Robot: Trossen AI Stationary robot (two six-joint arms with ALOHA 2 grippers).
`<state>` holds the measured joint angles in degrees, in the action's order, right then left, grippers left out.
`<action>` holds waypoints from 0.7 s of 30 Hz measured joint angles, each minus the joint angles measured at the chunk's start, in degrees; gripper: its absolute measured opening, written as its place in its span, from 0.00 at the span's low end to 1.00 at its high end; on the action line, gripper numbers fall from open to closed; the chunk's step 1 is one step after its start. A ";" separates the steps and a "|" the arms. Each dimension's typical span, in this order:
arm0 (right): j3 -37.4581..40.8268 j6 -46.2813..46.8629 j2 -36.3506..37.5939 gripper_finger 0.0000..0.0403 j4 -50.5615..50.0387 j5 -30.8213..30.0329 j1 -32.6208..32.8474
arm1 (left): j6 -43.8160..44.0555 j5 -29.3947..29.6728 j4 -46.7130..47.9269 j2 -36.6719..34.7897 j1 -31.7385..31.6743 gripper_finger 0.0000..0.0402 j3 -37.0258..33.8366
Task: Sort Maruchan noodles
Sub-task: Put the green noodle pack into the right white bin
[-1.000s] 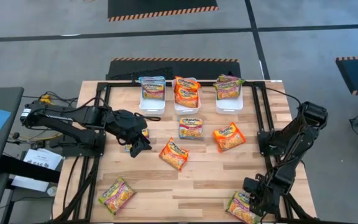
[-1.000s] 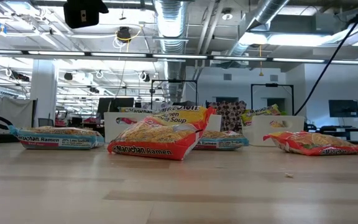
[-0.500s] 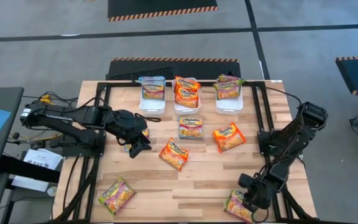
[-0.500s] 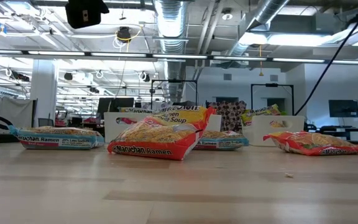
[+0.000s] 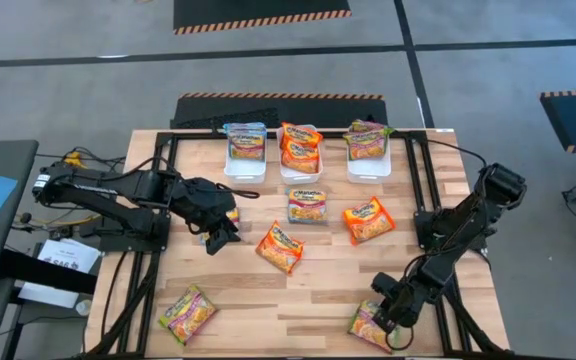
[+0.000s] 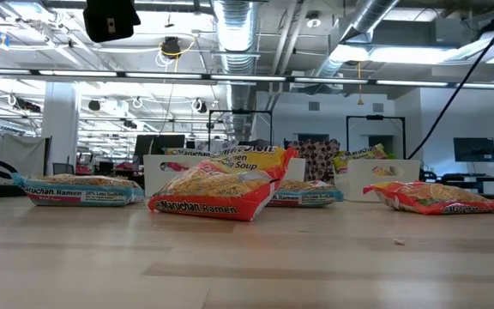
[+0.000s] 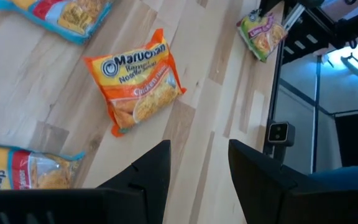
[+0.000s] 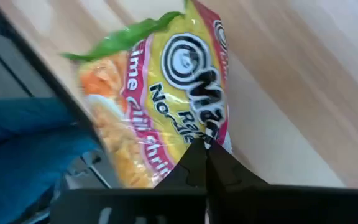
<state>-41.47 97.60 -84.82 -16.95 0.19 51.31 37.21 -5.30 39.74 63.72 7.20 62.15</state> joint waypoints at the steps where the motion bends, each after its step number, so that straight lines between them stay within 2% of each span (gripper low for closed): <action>1: -0.72 -0.64 0.00 0.01 -0.10 -0.04 -0.59 | -0.02 -0.11 0.01 0.01 0.00 0.37 0.00; 8: -7.66 -5.36 0.00 0.01 -7.42 -0.14 -5.11 | -3.03 -0.48 -0.27 -1.32 -0.20 0.37 0.00; 16: -18.93 -11.42 0.01 0.00 -24.73 -2.76 -10.13 | -7.94 -0.23 -0.12 -3.22 -0.51 0.37 0.00; 21: -24.97 -16.71 0.02 0.00 -33.13 -3.56 -14.58 | -12.21 0.13 -0.17 -3.43 -2.92 0.37 0.00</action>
<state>-66.44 80.89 -84.79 -50.08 -3.37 36.73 25.00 -5.17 39.57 60.29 4.29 62.15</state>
